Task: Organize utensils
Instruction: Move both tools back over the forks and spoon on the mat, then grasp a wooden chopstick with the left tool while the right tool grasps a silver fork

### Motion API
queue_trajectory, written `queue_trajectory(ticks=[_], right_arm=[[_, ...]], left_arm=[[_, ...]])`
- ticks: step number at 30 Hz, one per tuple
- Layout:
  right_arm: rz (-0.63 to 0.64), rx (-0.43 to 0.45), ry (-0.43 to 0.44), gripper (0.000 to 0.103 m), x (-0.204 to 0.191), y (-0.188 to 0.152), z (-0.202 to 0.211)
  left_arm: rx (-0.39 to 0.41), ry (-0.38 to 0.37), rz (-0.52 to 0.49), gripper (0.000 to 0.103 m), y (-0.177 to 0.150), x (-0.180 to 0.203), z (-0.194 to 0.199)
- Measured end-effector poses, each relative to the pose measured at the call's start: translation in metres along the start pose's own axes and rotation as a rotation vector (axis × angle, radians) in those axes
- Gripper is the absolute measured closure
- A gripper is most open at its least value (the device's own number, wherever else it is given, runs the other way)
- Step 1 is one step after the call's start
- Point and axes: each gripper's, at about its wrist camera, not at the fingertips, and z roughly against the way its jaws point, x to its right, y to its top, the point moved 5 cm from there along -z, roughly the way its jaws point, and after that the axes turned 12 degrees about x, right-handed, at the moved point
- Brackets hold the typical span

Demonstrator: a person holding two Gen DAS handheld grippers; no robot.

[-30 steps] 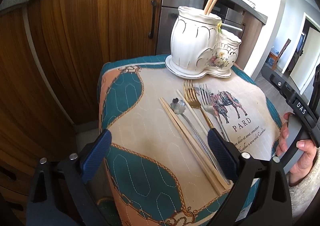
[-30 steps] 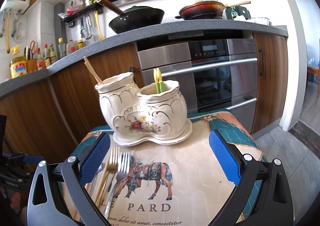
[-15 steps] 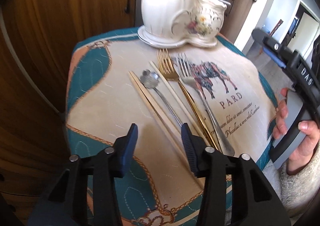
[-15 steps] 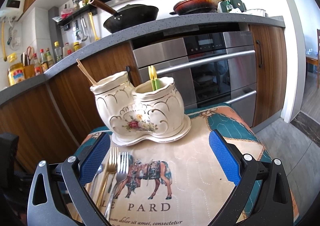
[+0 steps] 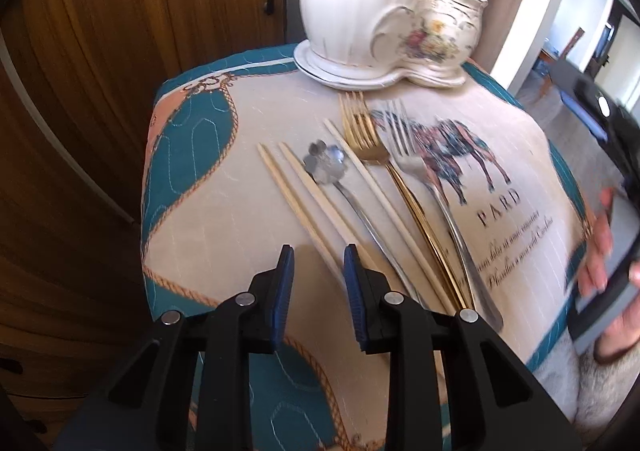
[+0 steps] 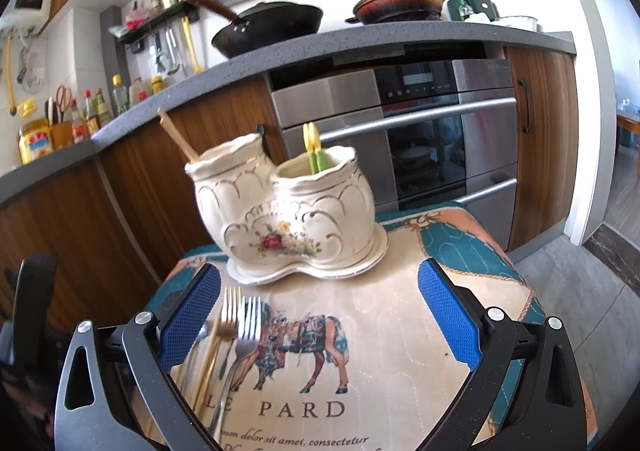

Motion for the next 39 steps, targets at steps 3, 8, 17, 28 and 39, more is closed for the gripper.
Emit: queue_trajectory(ticks=[3,8,17,28,39], right_arm=[[0.035,-0.029,0.004,0.005,-0.005,-0.005,-0.002],[0.086,-0.071,0.02,0.005,-0.015,-0.013,-0.003],[0.156,-0.267,0.064,0.006,-0.043,-0.043,-0.007],[0.229,-0.448,0.057,0.068,-0.067,-0.073,-0.028],[0.234,-0.528,0.068,0.081,-0.082,-0.089,-0.044]], left_arm=[[-0.006,0.025,-0.002,0.077,0.005,-0.004,-0.006],[-0.008,0.034,-0.062,0.094,0.008,-0.009,-0.008],[0.001,-0.001,-0.091,0.098,0.009,-0.024,0.007],[-0.009,-0.022,-0.085,0.097,0.001,-0.029,0.002],[-0.014,-0.045,-0.091,0.091,0.0,-0.025,-0.001]])
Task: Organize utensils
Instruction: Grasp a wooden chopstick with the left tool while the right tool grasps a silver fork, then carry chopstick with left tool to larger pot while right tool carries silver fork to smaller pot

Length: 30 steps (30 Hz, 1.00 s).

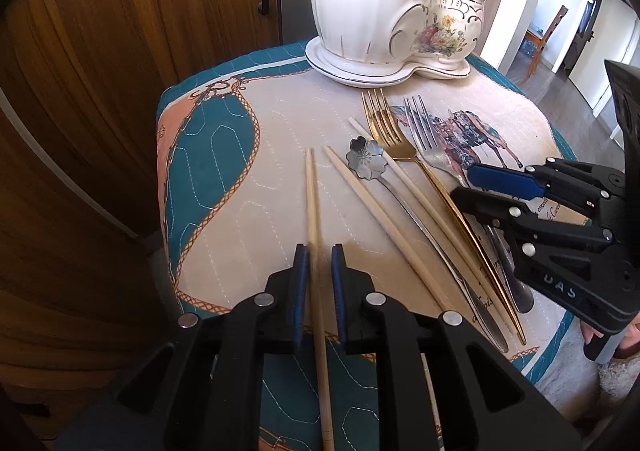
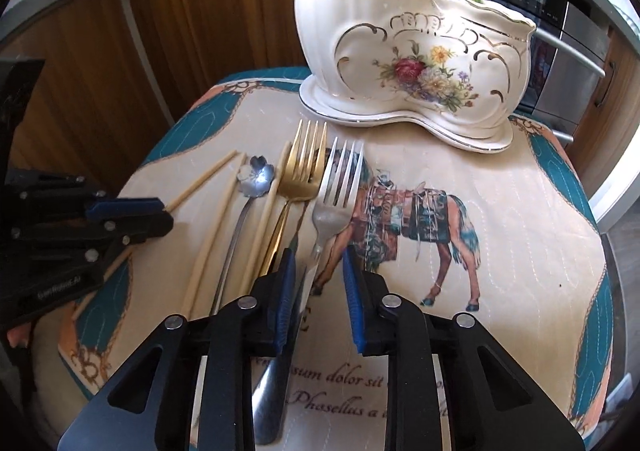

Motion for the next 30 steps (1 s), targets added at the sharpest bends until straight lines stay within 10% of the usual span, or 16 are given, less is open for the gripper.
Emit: queue_trajectory(ticks=[23,30], right_arm=[[-0.1,0.156,0.019,0.097,0.018,0.003,0.028],[-0.103,0.286,0.003,0.097,0.024,0.017,0.057]], left_arm=[[0.08,0.061,0.039,0.098,-0.002,-0.009,0.003],[0.22,0.073,0.074,0.098,0.018,-0.018,0.033]])
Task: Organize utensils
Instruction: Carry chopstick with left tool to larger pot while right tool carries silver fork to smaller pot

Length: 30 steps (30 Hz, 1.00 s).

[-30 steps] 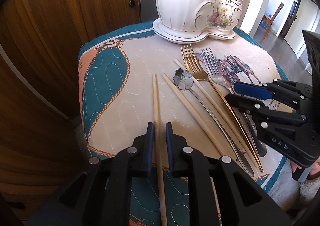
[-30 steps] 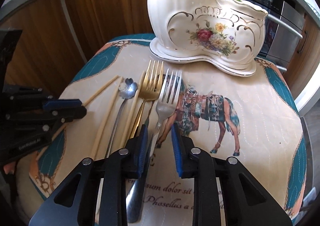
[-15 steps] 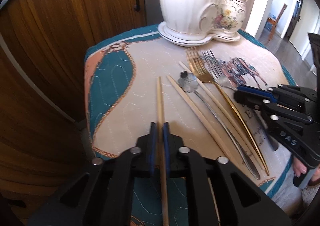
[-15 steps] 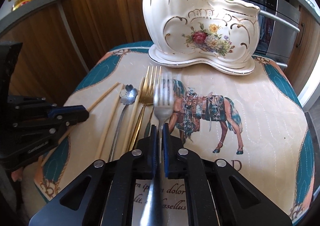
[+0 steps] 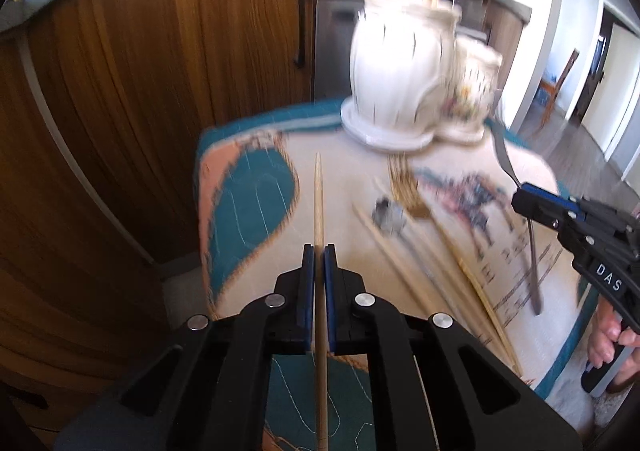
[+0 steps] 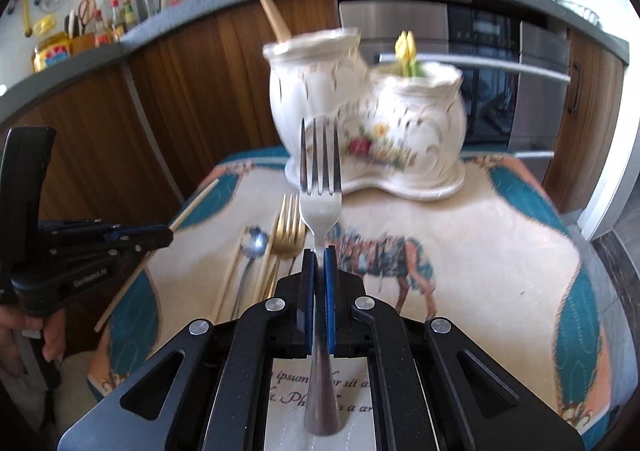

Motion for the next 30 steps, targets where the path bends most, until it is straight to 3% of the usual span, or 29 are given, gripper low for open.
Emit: queue_trajectory(ticks=[12,21,30], right_arm=[[0.069,0.309,-0.066,0.097,0.002,0.048,0.046],[0.092,0.413,-0.083,0.097,0.006,0.089,0.056],[0.001,0.511,-0.083,0.097,0.034,0.14,0.04]], left_arm=[[0.21,-0.053,0.057,0.098,0.046,0.002,0.038],[0.314,-0.08,0.088,0.098,0.078,0.001,0.054],[0.39,-0.119,0.122,0.098,0.121,0.004,0.045]])
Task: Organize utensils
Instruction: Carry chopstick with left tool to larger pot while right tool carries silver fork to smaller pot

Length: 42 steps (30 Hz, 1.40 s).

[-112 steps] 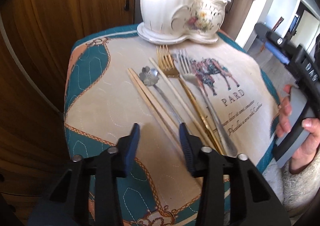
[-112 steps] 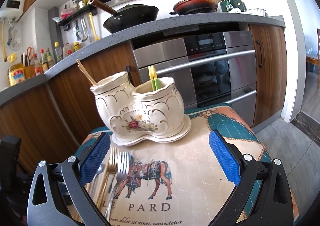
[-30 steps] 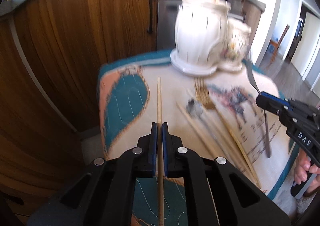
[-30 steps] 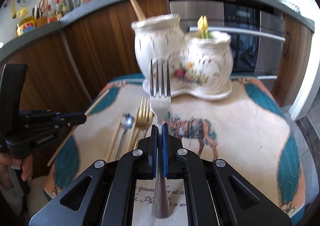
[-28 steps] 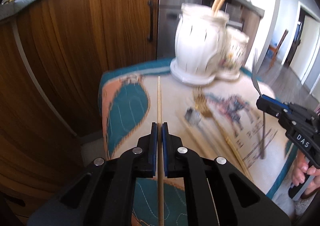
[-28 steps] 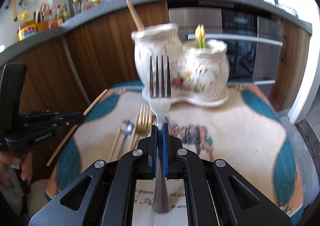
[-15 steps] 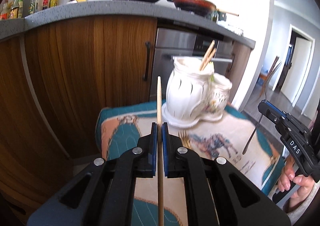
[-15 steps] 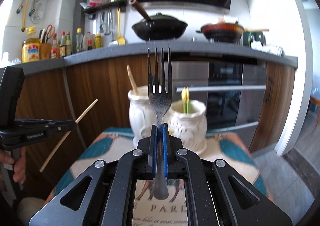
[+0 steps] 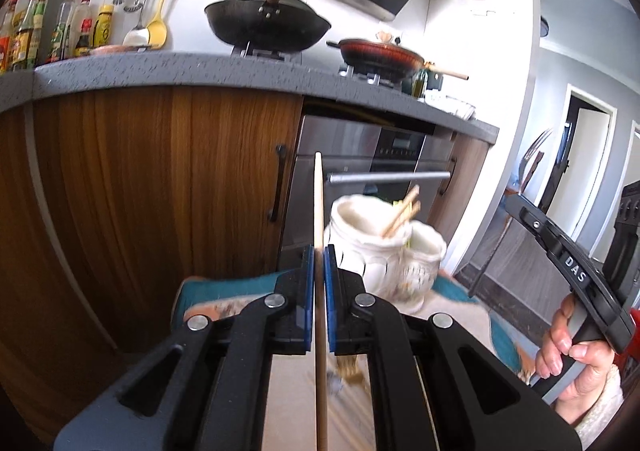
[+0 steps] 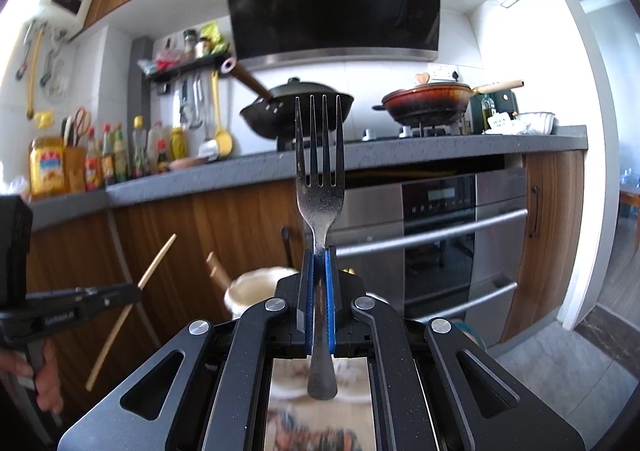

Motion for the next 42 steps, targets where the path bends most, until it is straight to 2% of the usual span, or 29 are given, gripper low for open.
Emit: queue_trajectory(ticks=[5,11,15,19,29,34,42], right_arm=[[-0.051,0.031,0.02,0.097,0.012,0.012,-0.029],[-0.118,0.033,0.055,0.097,0.029,0.008,-0.068],[-0.168,0.011,0.053,0.097,0.042,-0.002,-0.079],[-0.156,0.003,0.034,0.097,0.05,-0.008,-0.082],[-0.188,-0.049,0.034,0.097,0.062,-0.025,-0.091],[-0.167,-0.116,0.01,0.097,0.063,-0.037,-0.098],[-0.133,-0.239,-0.01,0.097,0.064,-0.052,-0.104]], left_arm=[[0.06,-0.031,0.023,0.098,0.024,0.008,-0.02],[0.117,-0.049,0.047,0.098,0.05,0.012,-0.059],[0.155,-0.053,0.088,0.098,0.06,0.012,-0.088],[0.21,-0.043,0.076,0.098,0.072,0.018,-0.104],[0.274,-0.017,0.108,0.098,0.063,0.022,-0.136],[0.228,-0.024,0.099,0.098,0.053,0.022,-0.143],[0.126,-0.071,0.059,0.098,0.038,0.025,-0.125]])
